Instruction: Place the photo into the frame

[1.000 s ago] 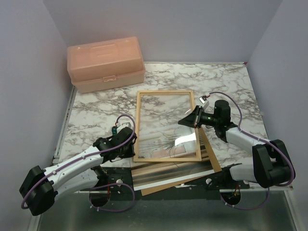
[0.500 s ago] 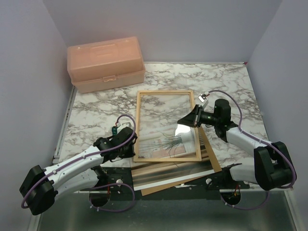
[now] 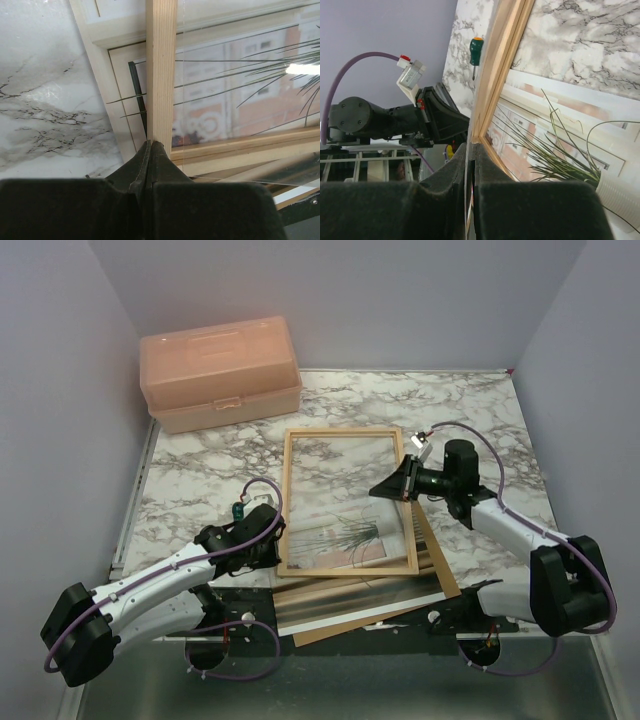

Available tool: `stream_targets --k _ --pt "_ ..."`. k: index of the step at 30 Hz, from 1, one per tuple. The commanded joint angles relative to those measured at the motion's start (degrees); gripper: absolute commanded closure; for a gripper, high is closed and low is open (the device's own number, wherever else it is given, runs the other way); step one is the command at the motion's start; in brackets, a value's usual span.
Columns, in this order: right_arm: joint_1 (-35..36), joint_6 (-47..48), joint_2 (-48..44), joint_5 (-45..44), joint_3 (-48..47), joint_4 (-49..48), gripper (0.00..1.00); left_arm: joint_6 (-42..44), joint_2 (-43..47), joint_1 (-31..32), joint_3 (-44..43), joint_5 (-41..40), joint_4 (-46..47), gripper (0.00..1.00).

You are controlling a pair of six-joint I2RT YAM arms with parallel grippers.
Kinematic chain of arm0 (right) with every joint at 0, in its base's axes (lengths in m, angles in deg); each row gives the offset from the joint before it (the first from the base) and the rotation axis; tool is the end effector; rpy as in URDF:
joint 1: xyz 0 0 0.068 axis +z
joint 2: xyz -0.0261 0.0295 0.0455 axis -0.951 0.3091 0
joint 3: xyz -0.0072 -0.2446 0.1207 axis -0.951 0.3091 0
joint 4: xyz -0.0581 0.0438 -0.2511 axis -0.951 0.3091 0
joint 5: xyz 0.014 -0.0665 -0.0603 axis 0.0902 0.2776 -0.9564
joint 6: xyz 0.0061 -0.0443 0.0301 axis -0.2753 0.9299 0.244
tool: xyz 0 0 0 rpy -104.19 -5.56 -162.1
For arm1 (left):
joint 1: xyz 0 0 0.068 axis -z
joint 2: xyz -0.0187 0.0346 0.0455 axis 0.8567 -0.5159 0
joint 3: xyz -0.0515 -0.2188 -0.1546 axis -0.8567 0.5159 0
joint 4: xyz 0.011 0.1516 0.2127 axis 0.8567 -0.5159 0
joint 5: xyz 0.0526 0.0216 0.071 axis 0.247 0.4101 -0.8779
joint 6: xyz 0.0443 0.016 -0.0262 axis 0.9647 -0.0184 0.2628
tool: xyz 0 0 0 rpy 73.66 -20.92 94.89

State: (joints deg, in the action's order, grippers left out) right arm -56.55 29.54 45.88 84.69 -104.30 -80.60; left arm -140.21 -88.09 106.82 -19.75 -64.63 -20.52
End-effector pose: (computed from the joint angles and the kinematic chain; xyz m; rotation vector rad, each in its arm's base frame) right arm 0.2405 0.0954 0.2156 -0.0930 2.1650 1.5370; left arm 0.1111 -0.1156 0.1799 -0.1685 2.6696 -0.4296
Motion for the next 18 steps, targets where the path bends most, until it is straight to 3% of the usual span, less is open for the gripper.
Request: stream_targets --k 1,18 --pt "0.29 4.4 1.59 -2.41 -2.93 4.97 0.92 0.74 -0.97 0.39 0.36 -1.57 -3.03 1.0" --pt "0.29 3.3 -3.85 -7.22 0.43 4.24 0.93 0.67 -1.0 0.55 0.36 -1.72 -3.03 1.0"
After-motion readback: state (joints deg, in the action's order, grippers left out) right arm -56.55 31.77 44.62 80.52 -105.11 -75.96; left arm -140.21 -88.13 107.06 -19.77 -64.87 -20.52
